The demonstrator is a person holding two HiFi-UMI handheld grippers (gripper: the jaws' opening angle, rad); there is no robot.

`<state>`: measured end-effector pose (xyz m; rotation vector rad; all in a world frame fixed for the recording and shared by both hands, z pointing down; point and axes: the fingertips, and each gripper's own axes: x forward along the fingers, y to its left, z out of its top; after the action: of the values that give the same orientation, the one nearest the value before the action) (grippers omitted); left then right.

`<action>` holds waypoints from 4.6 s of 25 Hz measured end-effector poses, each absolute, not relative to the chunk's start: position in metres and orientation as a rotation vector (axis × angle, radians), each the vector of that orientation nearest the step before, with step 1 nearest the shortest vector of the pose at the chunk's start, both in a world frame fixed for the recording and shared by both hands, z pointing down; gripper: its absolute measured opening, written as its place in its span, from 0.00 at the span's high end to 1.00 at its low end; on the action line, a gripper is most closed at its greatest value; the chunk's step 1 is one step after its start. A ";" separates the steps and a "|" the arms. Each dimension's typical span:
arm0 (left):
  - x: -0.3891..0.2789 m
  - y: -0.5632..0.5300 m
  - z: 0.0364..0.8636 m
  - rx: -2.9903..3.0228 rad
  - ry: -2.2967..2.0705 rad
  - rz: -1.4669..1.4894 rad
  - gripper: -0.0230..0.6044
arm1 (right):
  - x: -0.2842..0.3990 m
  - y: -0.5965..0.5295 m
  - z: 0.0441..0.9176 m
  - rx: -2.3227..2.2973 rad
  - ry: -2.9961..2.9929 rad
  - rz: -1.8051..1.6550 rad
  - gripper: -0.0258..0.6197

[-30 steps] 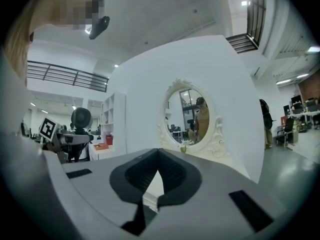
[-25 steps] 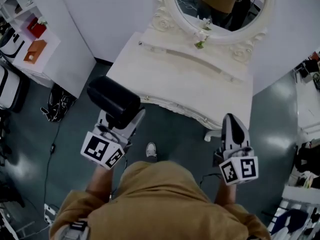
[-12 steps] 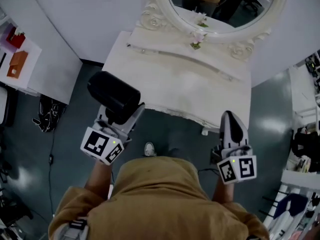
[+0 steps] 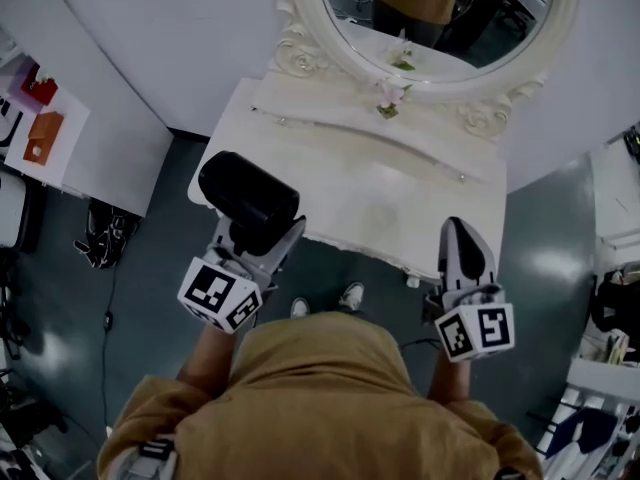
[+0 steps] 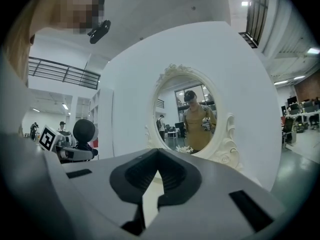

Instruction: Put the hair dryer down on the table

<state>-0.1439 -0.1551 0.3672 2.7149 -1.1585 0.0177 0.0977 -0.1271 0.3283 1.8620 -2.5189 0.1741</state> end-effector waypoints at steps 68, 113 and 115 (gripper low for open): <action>0.028 -0.276 0.647 2.348 -1.064 1.105 0.56 | 0.229 -0.153 0.351 1.900 -2.522 0.241 0.96; 0.050 -0.251 0.707 2.093 -0.717 1.264 0.55 | 0.248 -0.132 0.375 1.987 -2.405 0.322 0.96; 0.052 -0.256 0.706 2.117 -0.736 1.263 0.55 | 0.250 -0.131 0.375 1.994 -2.404 0.324 0.96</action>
<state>0.0516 -0.2562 0.7056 2.1170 -0.7359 1.2634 0.2502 -0.1309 0.3751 1.9943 -2.4037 0.3238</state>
